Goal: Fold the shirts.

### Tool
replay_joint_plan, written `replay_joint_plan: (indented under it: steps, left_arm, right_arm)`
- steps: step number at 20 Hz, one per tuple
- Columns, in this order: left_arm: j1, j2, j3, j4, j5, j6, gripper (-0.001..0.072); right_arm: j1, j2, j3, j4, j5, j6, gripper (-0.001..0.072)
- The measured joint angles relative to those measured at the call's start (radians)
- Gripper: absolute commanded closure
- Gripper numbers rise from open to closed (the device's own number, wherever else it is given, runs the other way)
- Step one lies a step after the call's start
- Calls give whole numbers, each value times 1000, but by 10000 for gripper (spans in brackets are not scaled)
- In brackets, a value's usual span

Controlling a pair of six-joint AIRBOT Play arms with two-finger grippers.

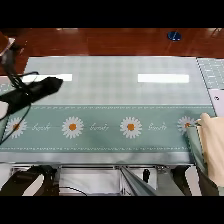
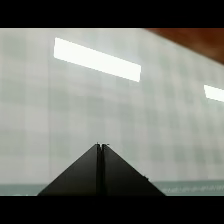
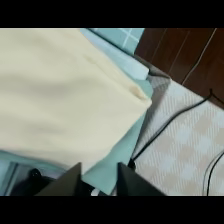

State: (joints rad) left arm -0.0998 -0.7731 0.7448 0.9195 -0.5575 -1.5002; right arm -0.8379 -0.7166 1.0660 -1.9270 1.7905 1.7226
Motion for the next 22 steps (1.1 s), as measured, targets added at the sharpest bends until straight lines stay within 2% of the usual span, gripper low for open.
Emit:
replay_joint_plan:
  steps: [3, 5, 7, 9, 12, 14, 17, 22]
  left_arm:
    - [89, -18, 154, 0, -47, 27, 689]
    - [111, -51, 280, 0, -96, 36, 689]
    - [88, -93, 392, -3, -159, 43, 689]
    - [26, -134, 451, 13, -231, 55, 689]
    - [-89, -194, 432, 145, -308, 37, 688]
    - [-124, -239, 388, 275, -327, -30, 688]
    - [-137, -289, 354, 365, -352, -101, 688]
    - [-142, -317, 336, 425, -359, -142, 688]
  right_arm:
    - [52, -148, 225, 185, -63, -33, 694]
    - [152, -238, 349, 358, -166, -47, 694]
    - [305, -310, 422, 503, -306, -60, 694]
    - [486, -375, 451, 575, -423, -92, 695]
    - [726, -475, 413, 516, -515, -110, 695]
    - [817, -529, 346, 444, -544, -101, 695]
    - [878, -575, 266, 384, -567, -89, 695]
    - [909, -597, 222, 343, -578, -80, 695]
